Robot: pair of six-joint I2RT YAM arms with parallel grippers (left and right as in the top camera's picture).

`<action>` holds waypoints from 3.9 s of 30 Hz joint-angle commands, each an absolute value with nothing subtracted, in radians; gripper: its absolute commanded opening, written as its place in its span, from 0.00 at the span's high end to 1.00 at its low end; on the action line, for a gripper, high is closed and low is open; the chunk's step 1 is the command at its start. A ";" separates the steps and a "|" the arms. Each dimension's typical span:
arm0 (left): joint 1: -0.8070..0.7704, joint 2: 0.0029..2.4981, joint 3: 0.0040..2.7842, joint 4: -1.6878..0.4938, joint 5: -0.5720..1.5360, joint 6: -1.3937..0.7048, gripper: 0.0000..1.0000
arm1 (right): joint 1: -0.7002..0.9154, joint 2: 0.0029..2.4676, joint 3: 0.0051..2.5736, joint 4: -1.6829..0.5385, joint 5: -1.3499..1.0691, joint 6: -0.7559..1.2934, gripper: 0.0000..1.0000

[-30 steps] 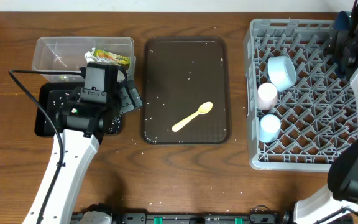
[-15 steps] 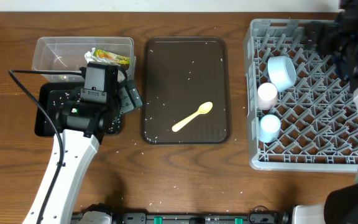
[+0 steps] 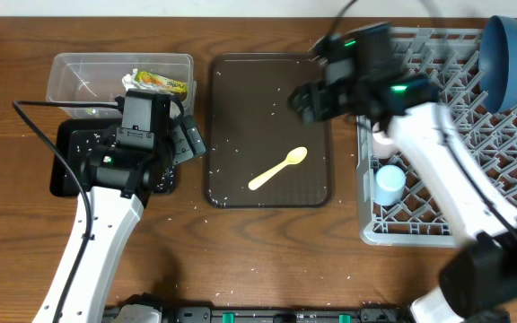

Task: Sort waste into correct bins and load items into the dishwasher rack
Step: 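Reach the right gripper to the yellow spoon and grasp it, then lift the yellow spoon upright with the right gripper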

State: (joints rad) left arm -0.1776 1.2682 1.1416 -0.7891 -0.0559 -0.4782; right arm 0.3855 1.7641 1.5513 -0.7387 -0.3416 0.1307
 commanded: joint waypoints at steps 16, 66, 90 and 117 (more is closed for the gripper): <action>-0.173 1.272 1.150 -0.793 -0.064 -0.484 0.02 | 0.458 2.093 1.550 -0.843 -0.187 0.306 0.43; -0.173 1.272 1.150 -0.793 -0.065 -0.484 0.02 | 0.487 1.997 1.555 -1.026 -0.322 0.273 0.45; -0.173 1.272 1.150 -0.793 -0.064 -0.484 0.02 | 0.512 2.123 1.508 -1.020 -0.415 0.192 0.47; -0.173 1.272 1.150 -0.793 -0.064 -0.484 0.02 | 0.491 2.133 1.365 -0.837 -0.641 0.257 0.99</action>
